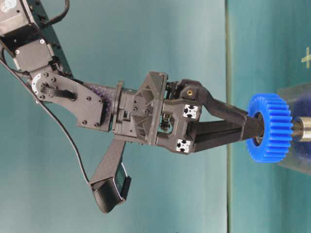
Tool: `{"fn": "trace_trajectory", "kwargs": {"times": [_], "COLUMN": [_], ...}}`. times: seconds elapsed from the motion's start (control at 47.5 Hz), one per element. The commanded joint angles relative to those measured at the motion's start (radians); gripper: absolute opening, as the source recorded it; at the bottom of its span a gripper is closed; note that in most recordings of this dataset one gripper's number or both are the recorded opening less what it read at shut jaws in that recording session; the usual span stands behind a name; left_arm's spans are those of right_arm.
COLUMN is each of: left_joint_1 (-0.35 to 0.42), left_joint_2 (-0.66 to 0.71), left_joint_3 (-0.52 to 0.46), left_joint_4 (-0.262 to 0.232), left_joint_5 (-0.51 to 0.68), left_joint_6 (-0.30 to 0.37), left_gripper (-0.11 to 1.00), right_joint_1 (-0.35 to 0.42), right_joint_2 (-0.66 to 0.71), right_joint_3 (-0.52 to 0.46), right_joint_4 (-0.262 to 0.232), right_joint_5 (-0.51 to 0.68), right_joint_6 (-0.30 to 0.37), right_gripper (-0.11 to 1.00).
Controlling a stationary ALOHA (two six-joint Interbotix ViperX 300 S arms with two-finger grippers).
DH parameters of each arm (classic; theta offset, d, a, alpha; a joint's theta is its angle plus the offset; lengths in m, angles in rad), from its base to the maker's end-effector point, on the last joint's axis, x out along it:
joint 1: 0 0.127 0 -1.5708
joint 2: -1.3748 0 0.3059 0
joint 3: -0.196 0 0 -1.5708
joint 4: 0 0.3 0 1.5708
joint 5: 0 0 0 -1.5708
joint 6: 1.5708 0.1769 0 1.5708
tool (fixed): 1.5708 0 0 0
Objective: Fit the small gear onto the shaft.
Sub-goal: 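Lift the small gear and carry it over the empty shaft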
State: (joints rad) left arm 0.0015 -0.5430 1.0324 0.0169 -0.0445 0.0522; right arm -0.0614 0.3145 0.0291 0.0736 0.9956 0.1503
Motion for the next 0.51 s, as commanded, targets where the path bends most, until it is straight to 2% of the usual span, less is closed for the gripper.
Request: {"fn": "trace_trajectory", "kwargs": {"times": [0.0,0.484], "left_joint_1": [-0.003,-0.003], "left_joint_2": [-0.006,-0.006], "left_joint_3": [-0.009,-0.011], "left_joint_4": [0.003,0.003], "left_joint_5": [-0.008,-0.008], "left_joint_6": [-0.003,-0.008], "left_gripper": [0.0,0.0], "right_joint_1": [-0.005,-0.014], "right_joint_2": [-0.015,-0.015], "right_joint_3": [-0.017,-0.018], "right_joint_4": [-0.006,0.009], "right_joint_5": [0.002,0.003], "right_joint_6": [0.012,0.015], "right_gripper": [0.36,0.36]}}
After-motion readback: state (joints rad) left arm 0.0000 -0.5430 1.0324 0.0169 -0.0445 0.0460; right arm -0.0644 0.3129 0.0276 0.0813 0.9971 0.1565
